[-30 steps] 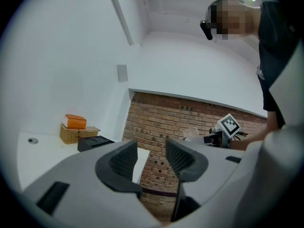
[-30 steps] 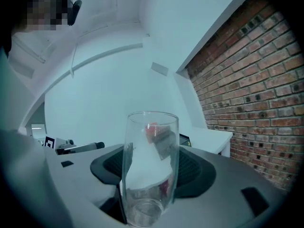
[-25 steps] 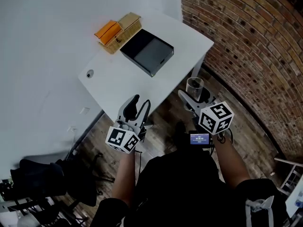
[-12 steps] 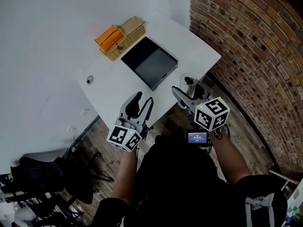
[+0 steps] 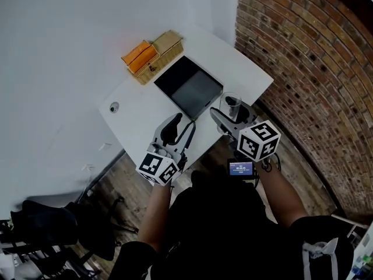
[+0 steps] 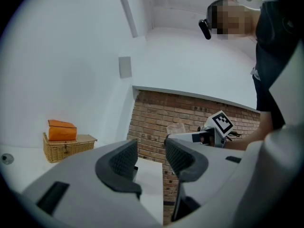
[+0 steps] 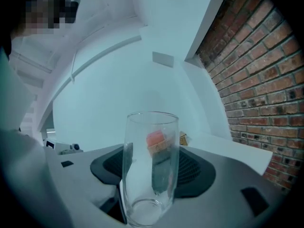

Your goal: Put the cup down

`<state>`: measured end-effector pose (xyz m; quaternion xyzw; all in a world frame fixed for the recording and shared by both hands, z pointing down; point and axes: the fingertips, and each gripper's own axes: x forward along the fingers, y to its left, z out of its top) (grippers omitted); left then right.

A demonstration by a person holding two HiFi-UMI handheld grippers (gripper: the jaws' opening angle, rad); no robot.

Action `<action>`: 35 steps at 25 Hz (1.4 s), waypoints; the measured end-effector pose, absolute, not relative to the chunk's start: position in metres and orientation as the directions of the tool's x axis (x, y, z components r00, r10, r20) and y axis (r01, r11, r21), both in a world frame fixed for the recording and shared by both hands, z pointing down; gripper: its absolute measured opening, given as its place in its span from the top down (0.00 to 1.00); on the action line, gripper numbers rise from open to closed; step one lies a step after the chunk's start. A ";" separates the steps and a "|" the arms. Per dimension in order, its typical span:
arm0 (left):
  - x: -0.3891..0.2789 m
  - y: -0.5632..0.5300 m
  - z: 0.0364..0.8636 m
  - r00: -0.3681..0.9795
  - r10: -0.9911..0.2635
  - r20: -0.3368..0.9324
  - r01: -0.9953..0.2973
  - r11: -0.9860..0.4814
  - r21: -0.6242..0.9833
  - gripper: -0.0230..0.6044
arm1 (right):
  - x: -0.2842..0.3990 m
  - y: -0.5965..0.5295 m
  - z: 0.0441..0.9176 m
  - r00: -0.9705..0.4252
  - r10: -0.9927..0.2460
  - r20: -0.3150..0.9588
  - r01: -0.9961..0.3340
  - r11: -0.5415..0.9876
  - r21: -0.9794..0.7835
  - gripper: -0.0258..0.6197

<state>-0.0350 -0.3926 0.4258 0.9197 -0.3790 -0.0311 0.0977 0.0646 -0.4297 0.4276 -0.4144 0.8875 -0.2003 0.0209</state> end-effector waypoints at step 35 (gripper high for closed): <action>-0.108 -0.447 0.430 0.629 -0.777 0.037 -0.760 -0.604 0.241 0.66 | -0.005 -0.663 0.504 -0.631 -0.732 0.258 -0.774 0.571 -0.272 0.52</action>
